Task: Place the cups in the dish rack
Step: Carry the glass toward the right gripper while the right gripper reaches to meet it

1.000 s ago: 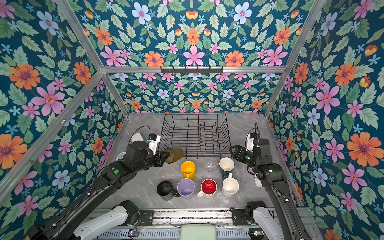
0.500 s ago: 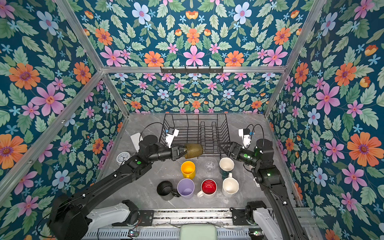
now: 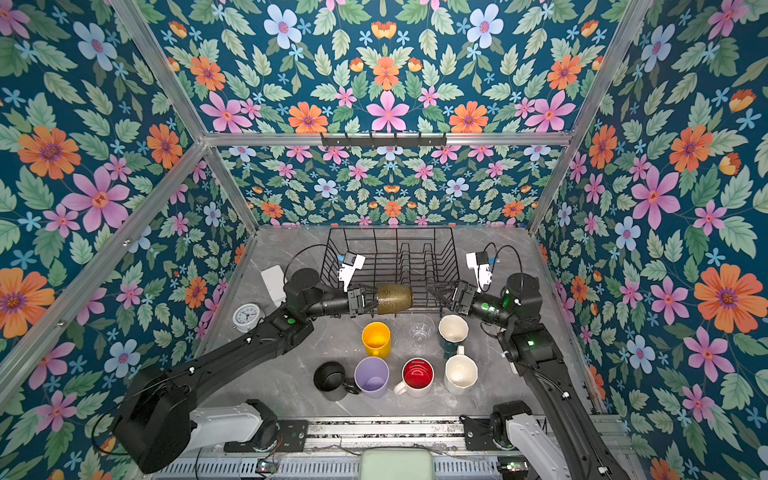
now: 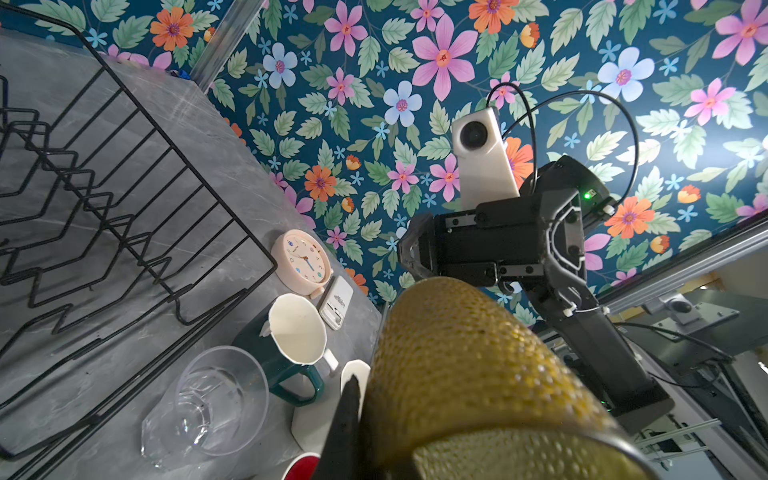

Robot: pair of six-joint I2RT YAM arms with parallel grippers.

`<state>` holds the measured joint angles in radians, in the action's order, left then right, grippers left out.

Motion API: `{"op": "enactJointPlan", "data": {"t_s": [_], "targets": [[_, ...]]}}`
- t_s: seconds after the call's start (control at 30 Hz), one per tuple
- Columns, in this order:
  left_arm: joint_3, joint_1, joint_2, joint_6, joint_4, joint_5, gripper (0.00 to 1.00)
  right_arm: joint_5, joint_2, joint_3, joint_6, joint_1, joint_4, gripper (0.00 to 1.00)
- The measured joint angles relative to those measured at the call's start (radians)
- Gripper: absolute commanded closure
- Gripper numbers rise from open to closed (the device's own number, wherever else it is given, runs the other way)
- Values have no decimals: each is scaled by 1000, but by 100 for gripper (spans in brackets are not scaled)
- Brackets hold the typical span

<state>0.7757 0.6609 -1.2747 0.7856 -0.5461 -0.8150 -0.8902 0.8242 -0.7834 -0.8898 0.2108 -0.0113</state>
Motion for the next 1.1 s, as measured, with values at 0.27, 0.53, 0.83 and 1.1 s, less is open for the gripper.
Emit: {"op": "enactJointPlan", "data": {"t_s": [0.27,0.53,0.83,1.1], "targets": [[-4,0,-3,26,-44,-17,100,58,102,-55,34,172,-6,11],[-11,0,2,44,-48,-20,100,84,188,-89,46,261,11,12],[-13,0,3,45,-44,-19,100,86,220,-97,49,279,44,18],[-14,0,2,52,-44,-24,100,82,232,-98,48,290,59,20]]}}
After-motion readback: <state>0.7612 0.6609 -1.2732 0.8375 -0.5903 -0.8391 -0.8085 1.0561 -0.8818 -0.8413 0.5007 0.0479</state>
